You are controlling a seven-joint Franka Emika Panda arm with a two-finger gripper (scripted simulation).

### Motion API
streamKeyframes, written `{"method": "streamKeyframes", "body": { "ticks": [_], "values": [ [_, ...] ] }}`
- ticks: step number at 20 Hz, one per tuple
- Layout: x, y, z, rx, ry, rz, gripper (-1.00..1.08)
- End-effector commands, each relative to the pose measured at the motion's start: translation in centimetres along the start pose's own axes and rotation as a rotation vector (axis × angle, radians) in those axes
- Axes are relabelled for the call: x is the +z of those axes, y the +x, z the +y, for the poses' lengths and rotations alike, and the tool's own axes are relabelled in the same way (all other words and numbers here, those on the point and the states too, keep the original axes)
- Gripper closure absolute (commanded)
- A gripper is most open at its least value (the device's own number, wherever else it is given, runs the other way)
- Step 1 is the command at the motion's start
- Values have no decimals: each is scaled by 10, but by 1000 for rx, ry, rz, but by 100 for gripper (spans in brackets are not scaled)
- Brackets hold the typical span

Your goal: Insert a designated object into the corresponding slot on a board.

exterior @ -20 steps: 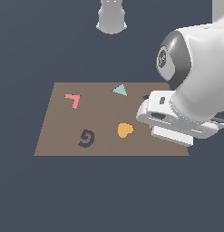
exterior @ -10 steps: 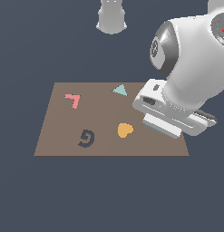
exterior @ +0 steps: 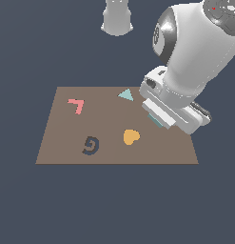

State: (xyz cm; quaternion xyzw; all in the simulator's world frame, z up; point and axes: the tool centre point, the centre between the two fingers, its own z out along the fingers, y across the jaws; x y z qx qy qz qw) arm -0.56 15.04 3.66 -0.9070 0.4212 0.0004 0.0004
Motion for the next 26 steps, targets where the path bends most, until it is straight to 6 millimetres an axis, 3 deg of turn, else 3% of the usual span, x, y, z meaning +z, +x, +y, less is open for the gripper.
{"method": "streamKeyframes", "body": {
  "ticks": [1, 13, 26],
  "values": [
    [-1, -8, 9, 86, 1, 0, 108],
    [-4, -36, 29, 342, 1, -1, 108],
    [-4, -44, 31, 401, 1, -1, 108]
  ]
}}
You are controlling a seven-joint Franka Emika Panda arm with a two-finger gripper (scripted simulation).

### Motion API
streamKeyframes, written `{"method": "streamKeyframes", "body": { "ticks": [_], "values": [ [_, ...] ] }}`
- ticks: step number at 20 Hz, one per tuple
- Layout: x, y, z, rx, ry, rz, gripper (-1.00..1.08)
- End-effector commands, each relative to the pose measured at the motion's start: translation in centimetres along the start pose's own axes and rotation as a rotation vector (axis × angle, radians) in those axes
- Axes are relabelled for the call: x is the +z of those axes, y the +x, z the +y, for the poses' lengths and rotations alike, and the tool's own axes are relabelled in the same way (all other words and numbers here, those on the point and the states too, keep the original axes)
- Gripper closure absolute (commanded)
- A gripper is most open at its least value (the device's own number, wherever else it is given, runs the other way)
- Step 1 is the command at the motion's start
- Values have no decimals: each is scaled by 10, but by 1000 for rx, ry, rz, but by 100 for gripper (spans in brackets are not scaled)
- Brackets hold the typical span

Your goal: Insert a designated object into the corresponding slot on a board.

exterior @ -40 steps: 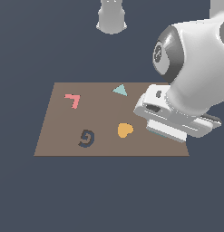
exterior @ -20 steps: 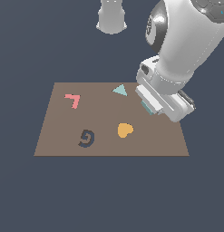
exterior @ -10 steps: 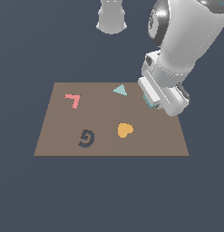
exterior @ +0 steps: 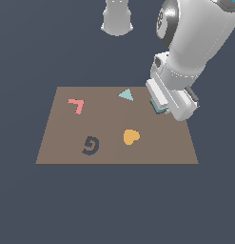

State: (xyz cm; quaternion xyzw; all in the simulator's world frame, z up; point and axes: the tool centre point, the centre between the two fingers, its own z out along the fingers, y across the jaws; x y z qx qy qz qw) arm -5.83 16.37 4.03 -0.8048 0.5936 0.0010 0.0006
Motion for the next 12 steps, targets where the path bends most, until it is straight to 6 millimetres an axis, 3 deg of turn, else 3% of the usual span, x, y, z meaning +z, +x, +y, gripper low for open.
{"method": "streamKeyframes", "body": {
  "ticks": [1, 8, 9, 12],
  "values": [
    [0, 0, 0, 0, 0, 0, 108],
    [10, 0, 0, 0, 0, 0, 108],
    [10, 0, 0, 0, 0, 0, -92],
    [10, 0, 0, 0, 0, 0, -92]
  ]
}}
